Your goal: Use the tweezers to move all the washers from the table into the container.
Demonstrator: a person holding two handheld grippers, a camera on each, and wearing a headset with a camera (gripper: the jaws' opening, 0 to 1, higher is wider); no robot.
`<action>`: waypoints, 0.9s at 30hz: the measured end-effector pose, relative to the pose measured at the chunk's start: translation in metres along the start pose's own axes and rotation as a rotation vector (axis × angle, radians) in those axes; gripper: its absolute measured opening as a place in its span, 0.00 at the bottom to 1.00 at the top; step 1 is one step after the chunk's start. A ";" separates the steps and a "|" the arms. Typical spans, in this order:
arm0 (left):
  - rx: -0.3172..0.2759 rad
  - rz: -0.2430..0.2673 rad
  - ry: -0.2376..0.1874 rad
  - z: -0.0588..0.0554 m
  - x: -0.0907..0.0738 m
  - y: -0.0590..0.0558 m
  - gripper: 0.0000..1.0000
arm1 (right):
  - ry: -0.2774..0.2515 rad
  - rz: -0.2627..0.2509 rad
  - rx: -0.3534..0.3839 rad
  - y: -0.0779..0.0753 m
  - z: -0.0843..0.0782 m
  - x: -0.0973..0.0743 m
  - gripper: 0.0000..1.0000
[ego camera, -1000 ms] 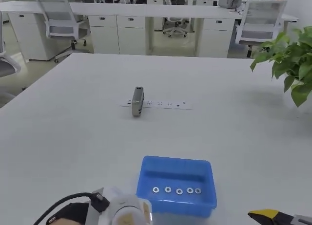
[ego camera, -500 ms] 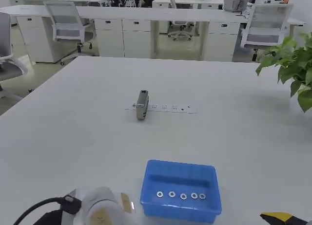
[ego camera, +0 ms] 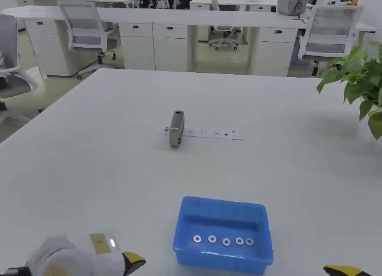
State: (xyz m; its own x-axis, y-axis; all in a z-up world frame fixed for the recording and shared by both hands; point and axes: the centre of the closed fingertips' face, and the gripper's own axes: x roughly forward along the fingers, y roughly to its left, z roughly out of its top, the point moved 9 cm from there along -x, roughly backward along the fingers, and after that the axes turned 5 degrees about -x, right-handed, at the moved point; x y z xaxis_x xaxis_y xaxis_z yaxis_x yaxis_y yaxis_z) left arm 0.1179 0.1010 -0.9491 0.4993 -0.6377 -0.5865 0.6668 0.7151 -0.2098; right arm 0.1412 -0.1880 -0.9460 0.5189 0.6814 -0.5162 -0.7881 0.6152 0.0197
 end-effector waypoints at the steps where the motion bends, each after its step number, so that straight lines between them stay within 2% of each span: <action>1: -0.021 0.019 -0.041 0.001 -0.002 0.001 0.85 | -0.004 -0.002 0.004 0.000 0.000 0.000 0.65; 4: -0.031 0.050 -0.109 0.004 -0.007 0.003 0.87 | -0.014 -0.011 0.012 -0.001 0.001 -0.001 0.69; 7: -0.018 0.092 -0.160 0.008 -0.011 0.005 0.92 | -0.027 -0.023 0.020 -0.004 0.001 -0.002 0.71; 9: -0.032 0.114 -0.192 0.010 -0.012 0.006 0.95 | -0.034 -0.035 0.017 -0.005 0.002 -0.003 0.71; 12: -0.063 0.153 -0.280 0.016 -0.017 0.010 0.99 | -0.056 -0.056 0.023 -0.007 0.004 -0.004 0.74; 16: -0.104 0.146 -0.381 0.022 -0.023 0.012 0.99 | -0.093 -0.075 0.046 -0.009 0.007 -0.006 0.79; 22: -0.113 0.179 -0.450 0.026 -0.030 0.015 0.99 | -0.167 -0.104 0.068 -0.013 0.013 -0.010 0.89; 23: -0.114 0.185 -0.476 0.027 -0.031 0.015 0.99 | -0.181 -0.111 0.076 -0.014 0.014 -0.011 0.91; 27: -0.102 0.215 -0.502 0.029 -0.035 0.016 0.99 | -0.210 -0.129 0.096 -0.017 0.014 -0.014 0.98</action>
State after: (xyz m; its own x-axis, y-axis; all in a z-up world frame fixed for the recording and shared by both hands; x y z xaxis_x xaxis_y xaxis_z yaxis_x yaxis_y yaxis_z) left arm 0.1274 0.1267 -0.9096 0.8369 -0.5152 -0.1851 0.4769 0.8521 -0.2156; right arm 0.1522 -0.2021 -0.9273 0.6785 0.6557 -0.3311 -0.6808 0.7307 0.0519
